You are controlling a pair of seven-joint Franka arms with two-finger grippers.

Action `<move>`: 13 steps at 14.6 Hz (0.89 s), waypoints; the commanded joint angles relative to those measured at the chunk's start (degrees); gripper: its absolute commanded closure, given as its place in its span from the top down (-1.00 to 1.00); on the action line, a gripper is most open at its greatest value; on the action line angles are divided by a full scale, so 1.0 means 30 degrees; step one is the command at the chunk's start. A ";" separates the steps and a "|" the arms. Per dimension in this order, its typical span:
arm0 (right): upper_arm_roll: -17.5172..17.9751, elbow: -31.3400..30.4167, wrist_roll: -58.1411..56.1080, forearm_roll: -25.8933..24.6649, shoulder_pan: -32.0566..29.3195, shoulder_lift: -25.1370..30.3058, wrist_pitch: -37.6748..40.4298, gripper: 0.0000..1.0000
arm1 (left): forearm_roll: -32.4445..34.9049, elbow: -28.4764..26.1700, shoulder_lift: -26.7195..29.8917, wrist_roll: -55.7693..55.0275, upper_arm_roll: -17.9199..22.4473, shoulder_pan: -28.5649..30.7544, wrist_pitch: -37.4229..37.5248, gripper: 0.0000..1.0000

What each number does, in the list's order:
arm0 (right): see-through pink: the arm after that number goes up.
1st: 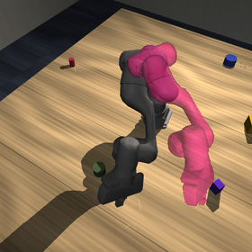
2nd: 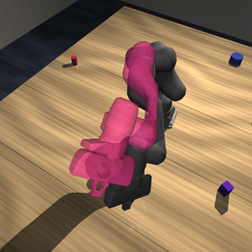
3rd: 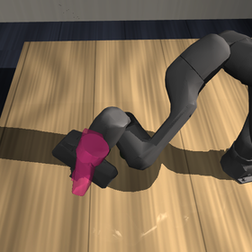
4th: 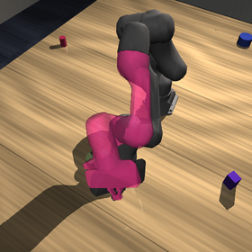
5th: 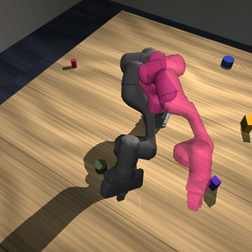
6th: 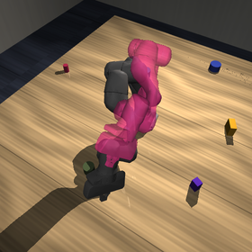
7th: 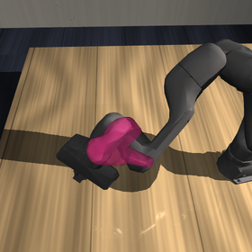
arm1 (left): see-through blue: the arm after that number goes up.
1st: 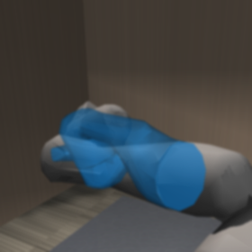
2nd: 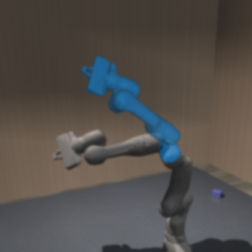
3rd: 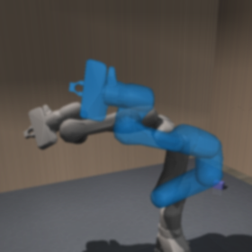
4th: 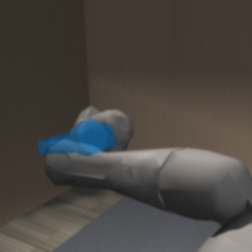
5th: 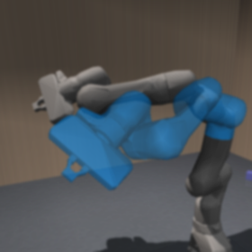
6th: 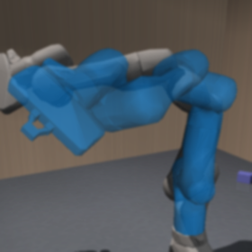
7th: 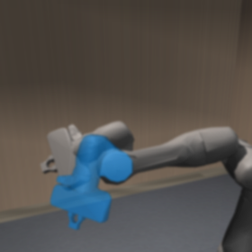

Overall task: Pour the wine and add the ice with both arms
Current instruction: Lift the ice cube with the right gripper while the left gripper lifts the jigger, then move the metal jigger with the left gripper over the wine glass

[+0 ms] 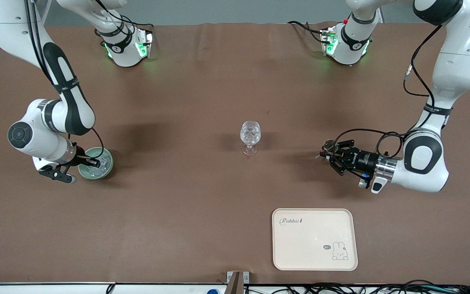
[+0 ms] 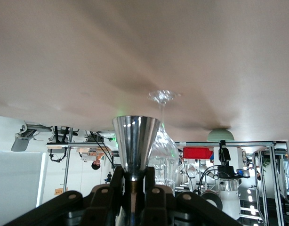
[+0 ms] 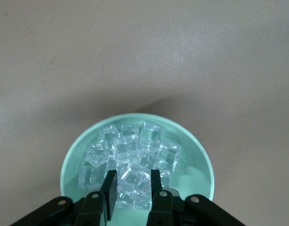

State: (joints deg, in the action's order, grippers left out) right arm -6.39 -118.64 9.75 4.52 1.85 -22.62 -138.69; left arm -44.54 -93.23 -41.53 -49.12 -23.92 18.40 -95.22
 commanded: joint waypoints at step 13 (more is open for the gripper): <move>-0.0037 0.7906 -0.2692 -0.1828 -0.0059 0.4928 1.2738 -0.94 | 0.0633 -0.0858 0.4085 -0.8175 -0.1490 -0.4199 -0.3973 -0.98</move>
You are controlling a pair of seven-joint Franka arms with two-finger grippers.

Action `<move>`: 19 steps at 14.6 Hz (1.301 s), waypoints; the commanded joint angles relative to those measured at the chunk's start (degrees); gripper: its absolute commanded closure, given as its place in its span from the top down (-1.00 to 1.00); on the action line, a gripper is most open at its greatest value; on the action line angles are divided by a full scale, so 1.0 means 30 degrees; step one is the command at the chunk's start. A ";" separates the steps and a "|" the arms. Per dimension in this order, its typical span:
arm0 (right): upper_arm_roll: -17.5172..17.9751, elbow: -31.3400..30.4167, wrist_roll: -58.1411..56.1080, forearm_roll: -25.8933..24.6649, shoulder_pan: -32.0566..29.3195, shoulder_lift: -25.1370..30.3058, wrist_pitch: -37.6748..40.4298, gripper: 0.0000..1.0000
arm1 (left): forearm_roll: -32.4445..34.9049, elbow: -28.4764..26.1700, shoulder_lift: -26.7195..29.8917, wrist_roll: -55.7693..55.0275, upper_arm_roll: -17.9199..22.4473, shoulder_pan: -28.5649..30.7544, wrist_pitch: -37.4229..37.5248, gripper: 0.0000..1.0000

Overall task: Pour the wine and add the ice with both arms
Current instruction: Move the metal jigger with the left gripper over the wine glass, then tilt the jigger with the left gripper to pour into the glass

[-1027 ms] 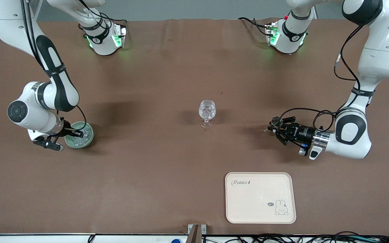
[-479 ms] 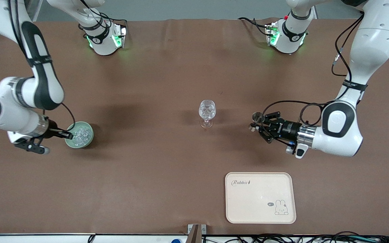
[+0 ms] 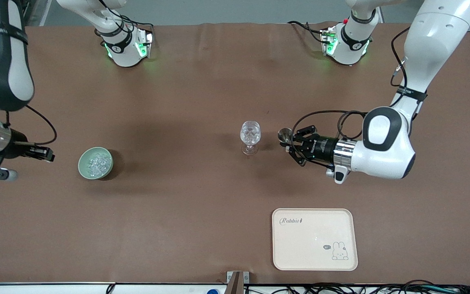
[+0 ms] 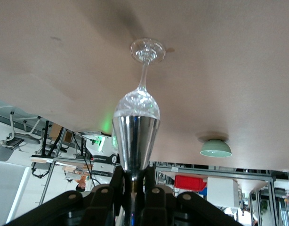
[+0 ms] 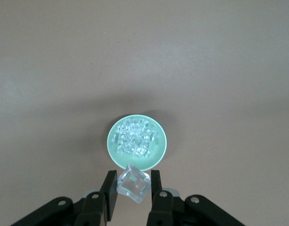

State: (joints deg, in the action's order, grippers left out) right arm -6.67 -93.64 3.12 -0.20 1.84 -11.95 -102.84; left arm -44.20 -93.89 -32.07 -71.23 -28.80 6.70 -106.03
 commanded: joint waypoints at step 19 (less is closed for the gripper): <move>0.0202 -0.0545 -0.1305 -0.0343 0.0089 0.3955 0.3108 -0.94 | 0.9224 -0.0344 0.1197 -0.9096 0.0020 -0.3991 -0.1775 -0.98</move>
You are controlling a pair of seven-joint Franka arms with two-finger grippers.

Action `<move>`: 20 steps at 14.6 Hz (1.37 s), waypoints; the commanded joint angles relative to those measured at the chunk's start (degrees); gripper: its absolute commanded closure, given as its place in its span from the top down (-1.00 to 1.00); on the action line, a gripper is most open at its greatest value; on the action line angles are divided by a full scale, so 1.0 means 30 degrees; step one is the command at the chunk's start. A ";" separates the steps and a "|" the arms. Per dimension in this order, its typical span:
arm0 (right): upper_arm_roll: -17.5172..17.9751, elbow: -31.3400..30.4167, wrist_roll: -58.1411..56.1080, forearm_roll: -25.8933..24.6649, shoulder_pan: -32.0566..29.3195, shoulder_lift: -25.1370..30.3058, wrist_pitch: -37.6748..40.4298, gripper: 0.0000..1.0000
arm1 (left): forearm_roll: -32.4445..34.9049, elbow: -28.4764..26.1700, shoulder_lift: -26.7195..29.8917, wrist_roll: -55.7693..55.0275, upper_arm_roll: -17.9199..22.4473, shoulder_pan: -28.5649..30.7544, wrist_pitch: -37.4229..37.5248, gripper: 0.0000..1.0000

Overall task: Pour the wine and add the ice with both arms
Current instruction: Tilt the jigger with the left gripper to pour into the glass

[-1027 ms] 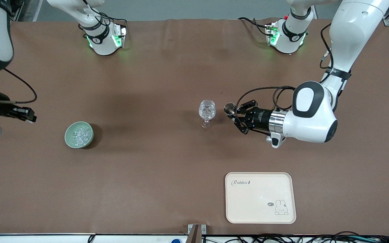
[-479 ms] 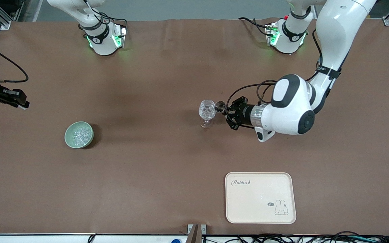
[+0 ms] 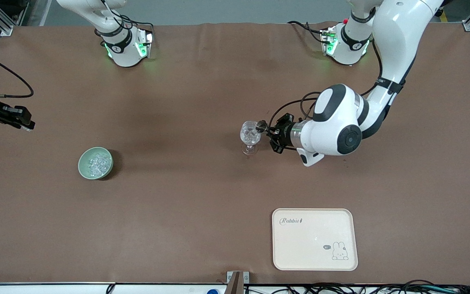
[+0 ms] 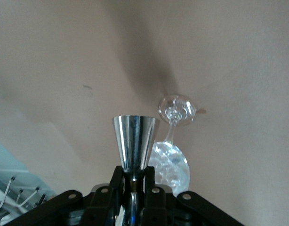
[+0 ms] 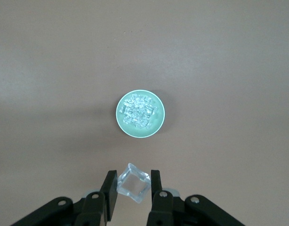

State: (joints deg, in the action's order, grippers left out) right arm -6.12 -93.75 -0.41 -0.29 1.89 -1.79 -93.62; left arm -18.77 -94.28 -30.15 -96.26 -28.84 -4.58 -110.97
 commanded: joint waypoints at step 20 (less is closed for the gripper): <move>0.0047 -0.0391 0.0252 -0.0286 0.1301 0.0449 -0.0405 -0.93 | 0.5143 0.0957 0.0588 -0.5587 0.0034 -0.2047 0.0162 -0.98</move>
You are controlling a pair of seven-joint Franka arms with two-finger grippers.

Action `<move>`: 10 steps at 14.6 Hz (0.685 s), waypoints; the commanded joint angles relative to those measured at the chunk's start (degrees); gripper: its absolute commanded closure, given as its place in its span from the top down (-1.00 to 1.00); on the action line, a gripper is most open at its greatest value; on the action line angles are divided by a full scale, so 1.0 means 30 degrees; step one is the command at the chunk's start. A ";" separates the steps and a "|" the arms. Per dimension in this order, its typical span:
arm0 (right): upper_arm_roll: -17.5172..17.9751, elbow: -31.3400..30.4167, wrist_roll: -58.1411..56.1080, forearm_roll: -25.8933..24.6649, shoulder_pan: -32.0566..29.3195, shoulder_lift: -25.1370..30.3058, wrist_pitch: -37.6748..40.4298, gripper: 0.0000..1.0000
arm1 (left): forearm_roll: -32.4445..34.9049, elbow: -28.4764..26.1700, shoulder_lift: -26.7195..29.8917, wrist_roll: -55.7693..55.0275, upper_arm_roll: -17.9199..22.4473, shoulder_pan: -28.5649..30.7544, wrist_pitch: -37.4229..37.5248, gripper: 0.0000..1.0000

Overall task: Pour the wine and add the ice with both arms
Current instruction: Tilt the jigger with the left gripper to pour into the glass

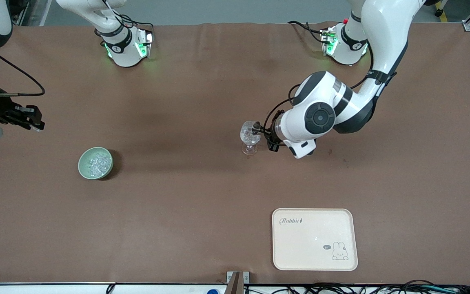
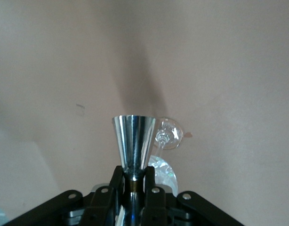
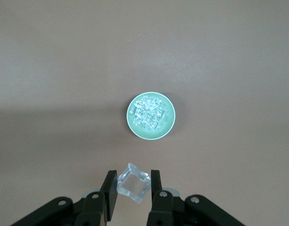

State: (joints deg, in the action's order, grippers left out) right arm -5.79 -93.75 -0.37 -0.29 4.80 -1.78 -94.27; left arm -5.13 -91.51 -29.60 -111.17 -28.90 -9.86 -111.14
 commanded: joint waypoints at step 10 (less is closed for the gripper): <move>-0.0061 -0.0362 0.0769 -0.0226 0.0626 0.0417 -0.0216 -0.93 | 0.2266 0.0297 0.0639 -0.1908 0.0083 -0.0875 0.0689 -0.98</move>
State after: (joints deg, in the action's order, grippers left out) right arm -5.78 -93.74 0.75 -0.29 6.11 -1.78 -94.44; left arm 0.13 -90.42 -29.01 -115.70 -28.91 -11.91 -110.46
